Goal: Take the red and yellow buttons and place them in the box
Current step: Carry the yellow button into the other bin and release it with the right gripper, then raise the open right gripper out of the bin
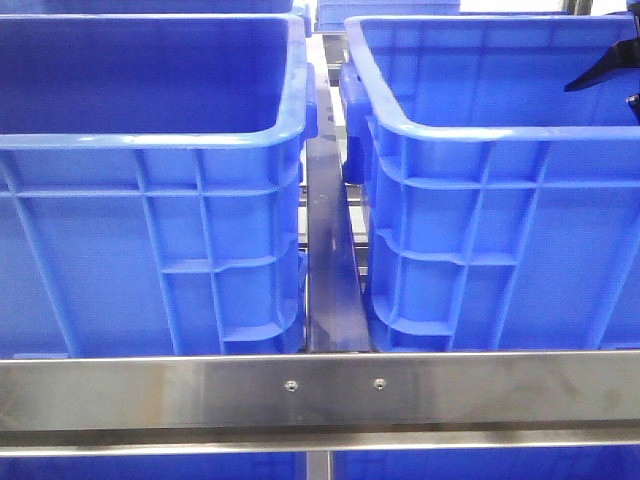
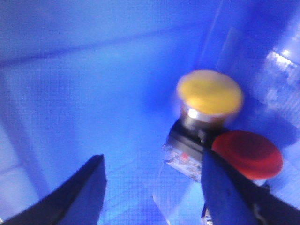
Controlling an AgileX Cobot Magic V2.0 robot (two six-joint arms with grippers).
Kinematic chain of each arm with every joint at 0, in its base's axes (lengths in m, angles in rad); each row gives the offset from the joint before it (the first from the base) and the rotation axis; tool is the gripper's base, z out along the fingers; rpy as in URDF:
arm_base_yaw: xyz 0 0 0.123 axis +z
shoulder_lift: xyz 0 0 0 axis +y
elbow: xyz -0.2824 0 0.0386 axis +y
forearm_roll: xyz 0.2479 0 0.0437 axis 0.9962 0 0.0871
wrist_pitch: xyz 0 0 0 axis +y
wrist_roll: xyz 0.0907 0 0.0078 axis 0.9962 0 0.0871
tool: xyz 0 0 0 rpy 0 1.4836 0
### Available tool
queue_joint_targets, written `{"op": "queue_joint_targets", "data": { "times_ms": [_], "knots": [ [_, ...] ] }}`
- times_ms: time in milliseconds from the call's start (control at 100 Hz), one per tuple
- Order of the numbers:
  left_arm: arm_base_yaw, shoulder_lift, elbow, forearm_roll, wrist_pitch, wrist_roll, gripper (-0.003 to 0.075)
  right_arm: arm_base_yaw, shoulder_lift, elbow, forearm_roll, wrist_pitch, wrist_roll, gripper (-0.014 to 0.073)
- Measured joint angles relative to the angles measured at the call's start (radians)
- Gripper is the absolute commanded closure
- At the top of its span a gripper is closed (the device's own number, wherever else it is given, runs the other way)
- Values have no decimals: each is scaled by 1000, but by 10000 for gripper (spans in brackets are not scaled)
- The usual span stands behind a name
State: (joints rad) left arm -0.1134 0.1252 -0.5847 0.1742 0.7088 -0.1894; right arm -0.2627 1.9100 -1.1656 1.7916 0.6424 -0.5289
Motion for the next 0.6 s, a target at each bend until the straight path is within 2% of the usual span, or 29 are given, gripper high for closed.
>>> {"op": "queue_joint_targets", "data": {
  "times_ms": [230, 390, 600],
  "knots": [
    [0, 0, 0, 0, 0, 0, 739, 0, 0, 0, 0, 63, 0, 107],
    [0, 0, 2, 0, 0, 0, 739, 0, -10, 0, -2, 135, -55, 107],
    [0, 0, 1, 0, 0, 0, 739, 0, -128, 0, -117, 146, -125, 107]
  ]
}}
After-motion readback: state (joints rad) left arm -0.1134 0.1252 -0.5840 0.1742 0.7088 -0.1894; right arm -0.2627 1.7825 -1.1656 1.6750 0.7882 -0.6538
